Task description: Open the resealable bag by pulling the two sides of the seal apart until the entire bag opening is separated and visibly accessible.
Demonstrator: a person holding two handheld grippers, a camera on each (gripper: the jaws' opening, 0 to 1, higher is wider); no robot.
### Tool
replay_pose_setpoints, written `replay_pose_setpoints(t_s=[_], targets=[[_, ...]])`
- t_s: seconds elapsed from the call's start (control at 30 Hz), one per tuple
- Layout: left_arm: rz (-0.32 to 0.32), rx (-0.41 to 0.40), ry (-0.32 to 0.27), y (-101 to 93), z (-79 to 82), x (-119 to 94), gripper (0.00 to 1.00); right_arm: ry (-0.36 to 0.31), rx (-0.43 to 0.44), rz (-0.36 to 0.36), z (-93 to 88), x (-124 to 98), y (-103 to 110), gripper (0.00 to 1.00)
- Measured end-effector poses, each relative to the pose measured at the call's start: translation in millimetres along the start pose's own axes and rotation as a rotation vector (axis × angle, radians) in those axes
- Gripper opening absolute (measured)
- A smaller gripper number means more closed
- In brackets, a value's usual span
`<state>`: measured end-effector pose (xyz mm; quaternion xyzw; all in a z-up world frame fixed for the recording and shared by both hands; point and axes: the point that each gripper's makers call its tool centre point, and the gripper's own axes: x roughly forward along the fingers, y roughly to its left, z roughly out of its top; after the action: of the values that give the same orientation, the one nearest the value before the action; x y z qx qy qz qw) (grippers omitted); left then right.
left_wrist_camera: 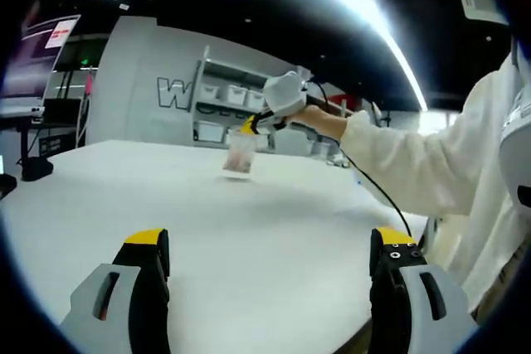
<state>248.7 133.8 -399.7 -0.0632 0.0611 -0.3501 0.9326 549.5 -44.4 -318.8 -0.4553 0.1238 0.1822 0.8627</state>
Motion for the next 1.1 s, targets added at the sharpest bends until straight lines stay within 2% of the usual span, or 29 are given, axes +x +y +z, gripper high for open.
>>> replay_pose_setpoints(t_s=[0.53,0.8,0.93,1.1], targets=[[0.015,0.0,0.0,5.4,1.2,-2,1.0,0.038,0.019,-0.045,1.4,40,-29,0.0],[0.019,0.005,0.006,5.1,0.8,-5,1.0,0.07,0.061,-0.079,-8.9,65,-40,0.0],[0.021,0.005,0.004,4.6,1.4,-6,1.0,0.1,0.047,-0.112,-17.5,75,-49,0.0],[0.02,0.005,0.006,2.5,-0.4,-7,1.0,0.129,0.061,-0.123,-28.7,83,-46,0.0]])
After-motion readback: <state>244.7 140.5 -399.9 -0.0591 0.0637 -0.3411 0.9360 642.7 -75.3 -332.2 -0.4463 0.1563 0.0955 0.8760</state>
